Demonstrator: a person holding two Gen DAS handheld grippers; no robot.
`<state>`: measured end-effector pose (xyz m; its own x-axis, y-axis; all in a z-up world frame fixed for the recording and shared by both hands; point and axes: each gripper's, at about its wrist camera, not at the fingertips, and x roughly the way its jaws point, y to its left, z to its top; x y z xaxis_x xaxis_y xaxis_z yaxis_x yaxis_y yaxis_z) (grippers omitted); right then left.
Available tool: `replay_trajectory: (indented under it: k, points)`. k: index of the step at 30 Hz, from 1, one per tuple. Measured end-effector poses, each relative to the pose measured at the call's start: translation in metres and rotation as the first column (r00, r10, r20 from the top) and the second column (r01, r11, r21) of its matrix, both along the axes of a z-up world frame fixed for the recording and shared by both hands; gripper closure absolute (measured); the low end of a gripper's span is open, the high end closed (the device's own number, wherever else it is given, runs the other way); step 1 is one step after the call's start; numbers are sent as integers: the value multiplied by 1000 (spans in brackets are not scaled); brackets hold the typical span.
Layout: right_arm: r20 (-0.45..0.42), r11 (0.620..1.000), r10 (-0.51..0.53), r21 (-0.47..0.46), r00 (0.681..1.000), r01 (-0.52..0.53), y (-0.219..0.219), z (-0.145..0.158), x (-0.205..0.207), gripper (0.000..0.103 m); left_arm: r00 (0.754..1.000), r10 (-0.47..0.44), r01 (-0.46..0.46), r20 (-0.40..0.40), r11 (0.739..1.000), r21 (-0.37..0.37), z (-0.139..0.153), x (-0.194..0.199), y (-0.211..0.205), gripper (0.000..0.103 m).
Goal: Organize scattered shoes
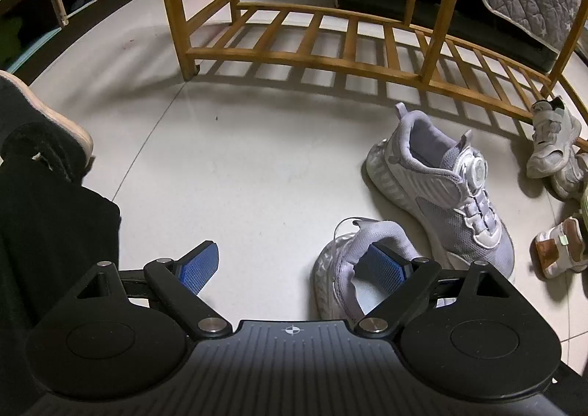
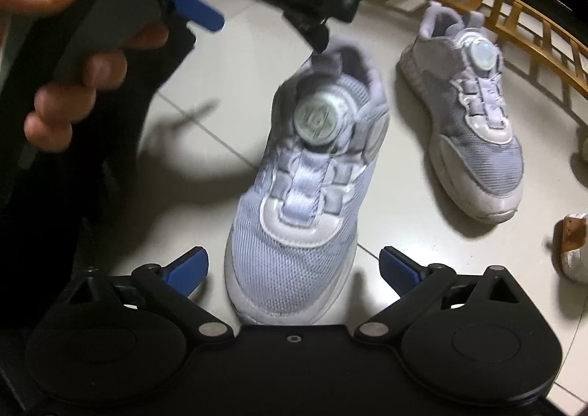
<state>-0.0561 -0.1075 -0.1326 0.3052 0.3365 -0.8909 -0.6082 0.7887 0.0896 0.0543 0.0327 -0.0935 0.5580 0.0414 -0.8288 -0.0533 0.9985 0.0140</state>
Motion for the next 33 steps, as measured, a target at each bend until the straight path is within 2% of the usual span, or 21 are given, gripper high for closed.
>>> replay_trajectory:
  k: [2, 5, 15, 20, 25, 30, 33]
  points:
    - [3, 999, 5, -33, 1000, -5, 0, -5, 7, 8, 1000, 2, -2, -7, 1000, -1, -2, 1, 1, 14]
    - [-15, 1000, -9, -24, 1000, 9, -5, -6, 12, 9, 1000, 3, -3, -16, 1000, -6, -6, 1, 3, 14]
    - [2, 995, -72, -62, 997, 72, -28, -4, 24, 15, 999, 13, -14, -38, 1000, -12, -13, 1, 7, 17]
    - [-13, 993, -107, -47, 994, 106, -33, -5, 35, 23, 998, 25, -26, -56, 1000, -13, -18, 3, 9, 25]
    - [-20, 996, -87, -34, 996, 86, -25, -6, 29, 28, 998, 15, -16, -64, 1000, -11, -22, 5, 8, 30]
    - [-31, 998, -56, -43, 998, 54, -13, -3, 26, 28, 997, 14, -17, -69, 999, -33, -25, 7, 9, 35]
    - [-66, 999, -28, -18, 997, 27, -10, -2, 24, 28, 998, 7, -10, -67, 999, -41, -23, 10, 9, 40]
